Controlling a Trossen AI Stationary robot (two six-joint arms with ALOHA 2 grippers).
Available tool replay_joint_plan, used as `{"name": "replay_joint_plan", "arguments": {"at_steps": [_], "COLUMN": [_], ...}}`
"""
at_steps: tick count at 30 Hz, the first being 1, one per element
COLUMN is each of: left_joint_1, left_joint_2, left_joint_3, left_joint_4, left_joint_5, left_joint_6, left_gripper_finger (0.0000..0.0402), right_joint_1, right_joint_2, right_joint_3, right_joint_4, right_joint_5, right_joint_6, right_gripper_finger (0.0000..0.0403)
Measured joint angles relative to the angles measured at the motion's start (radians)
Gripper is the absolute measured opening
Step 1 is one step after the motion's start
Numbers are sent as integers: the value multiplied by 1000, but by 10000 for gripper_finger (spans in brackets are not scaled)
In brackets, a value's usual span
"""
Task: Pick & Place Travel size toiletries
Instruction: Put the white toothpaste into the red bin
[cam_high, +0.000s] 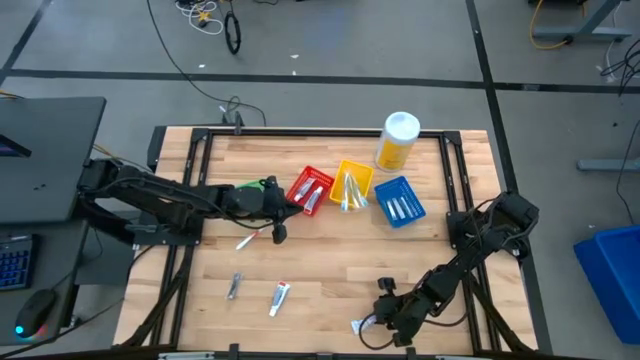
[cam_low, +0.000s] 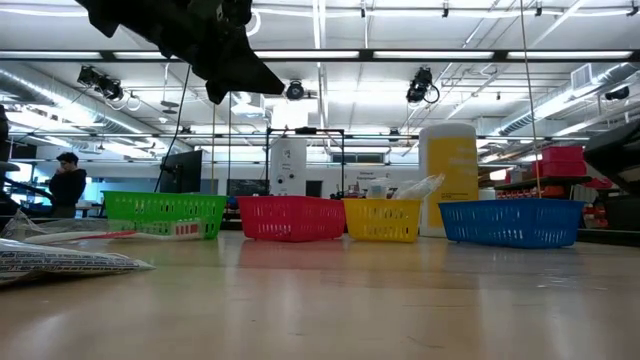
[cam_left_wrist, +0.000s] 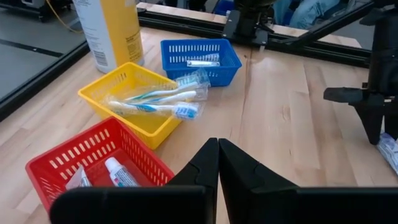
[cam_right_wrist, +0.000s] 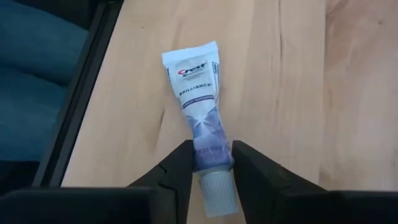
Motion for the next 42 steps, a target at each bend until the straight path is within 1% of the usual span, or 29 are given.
{"name": "replay_joint_plan", "arguments": {"at_steps": [10,14,17,20,23,26,28,30,32,34,36,42], "left_joint_1": [0,0,0,0,0,0,0,0,0,0,0,0], "left_joint_2": [0,-10,-33,-68,-110,-157,-178,-208,-220,-238,-248,-271], "left_joint_3": [0,0,0,0,0,0,2,-1,2,0,0,0], "left_joint_4": [0,0,-9,-22,-45,-73,-67,-94,-84,-102,-95,-99], "left_joint_5": [1,1,1,0,0,-6,-8,-13,-14,-15,-16,-64], "left_joint_6": [-6,-38,-37,-23,-3,22,43,52,63,72,80,99], "left_gripper_finger": [18,18,18,18,18,18,18,18,18,18,18,18], "right_joint_1": [-8,-31,-69,-117,-177,-259,-324,-397,-469,-544,-617,-800], "right_joint_2": [-16,-68,-132,-203,-269,-315,-333,-335,-332,-317,-299,-187], "right_joint_3": [0,0,0,0,0,0,0,0,0,1,0,2], "right_joint_4": [-7,-44,-105,-165,-164,-97,-32,55,133,206,231,329], "right_joint_5": [1,-2,15,86,196,308,337,324,276,206,153,31], "right_joint_6": [-10,-10,-23,-69,-176,-320,-422,-522,-609,-667,-705,-725], "right_gripper_finger": [108,105,105,105,104,105,104,104,104,105,104,105]}}
